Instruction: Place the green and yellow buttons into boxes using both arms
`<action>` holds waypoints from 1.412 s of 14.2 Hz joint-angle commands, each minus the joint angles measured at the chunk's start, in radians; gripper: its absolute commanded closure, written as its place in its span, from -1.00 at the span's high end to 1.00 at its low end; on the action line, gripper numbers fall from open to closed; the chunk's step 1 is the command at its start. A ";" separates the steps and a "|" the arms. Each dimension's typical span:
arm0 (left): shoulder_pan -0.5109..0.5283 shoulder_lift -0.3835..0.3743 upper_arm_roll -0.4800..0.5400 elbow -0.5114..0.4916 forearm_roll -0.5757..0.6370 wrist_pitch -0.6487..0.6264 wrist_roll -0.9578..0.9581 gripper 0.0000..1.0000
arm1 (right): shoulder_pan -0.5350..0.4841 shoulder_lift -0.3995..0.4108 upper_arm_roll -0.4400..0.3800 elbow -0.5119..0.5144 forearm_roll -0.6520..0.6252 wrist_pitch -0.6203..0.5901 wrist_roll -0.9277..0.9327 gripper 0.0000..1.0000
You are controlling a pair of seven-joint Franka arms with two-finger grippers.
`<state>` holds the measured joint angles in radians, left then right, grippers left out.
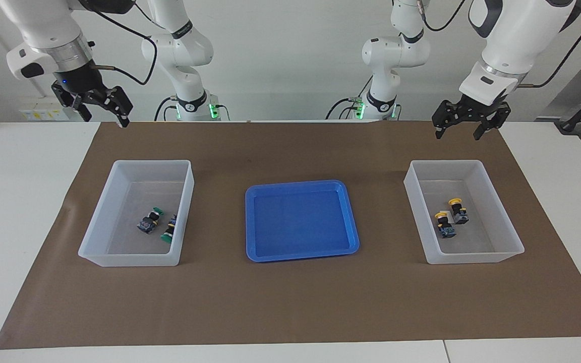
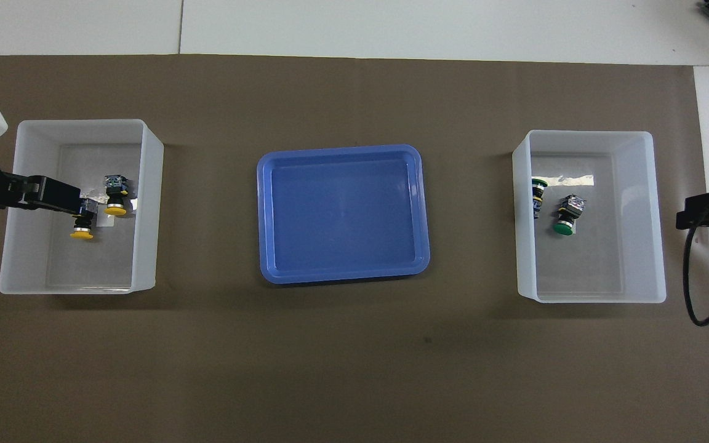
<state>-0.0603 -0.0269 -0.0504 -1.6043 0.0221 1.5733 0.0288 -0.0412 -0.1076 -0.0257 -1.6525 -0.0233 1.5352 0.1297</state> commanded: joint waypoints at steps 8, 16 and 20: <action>-0.010 -0.038 0.003 -0.046 0.004 0.014 -0.013 1.00 | -0.005 -0.010 0.003 -0.007 0.016 -0.009 0.005 1.00; -0.004 -0.038 0.003 -0.048 0.004 0.016 -0.009 1.00 | -0.003 -0.010 0.003 -0.007 0.016 -0.009 0.005 1.00; -0.003 -0.039 0.004 -0.052 0.004 0.017 -0.007 1.00 | -0.003 -0.010 0.003 -0.007 0.016 -0.009 0.005 1.00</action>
<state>-0.0608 -0.0318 -0.0507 -1.6169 0.0221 1.5736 0.0288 -0.0412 -0.1076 -0.0257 -1.6525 -0.0233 1.5352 0.1297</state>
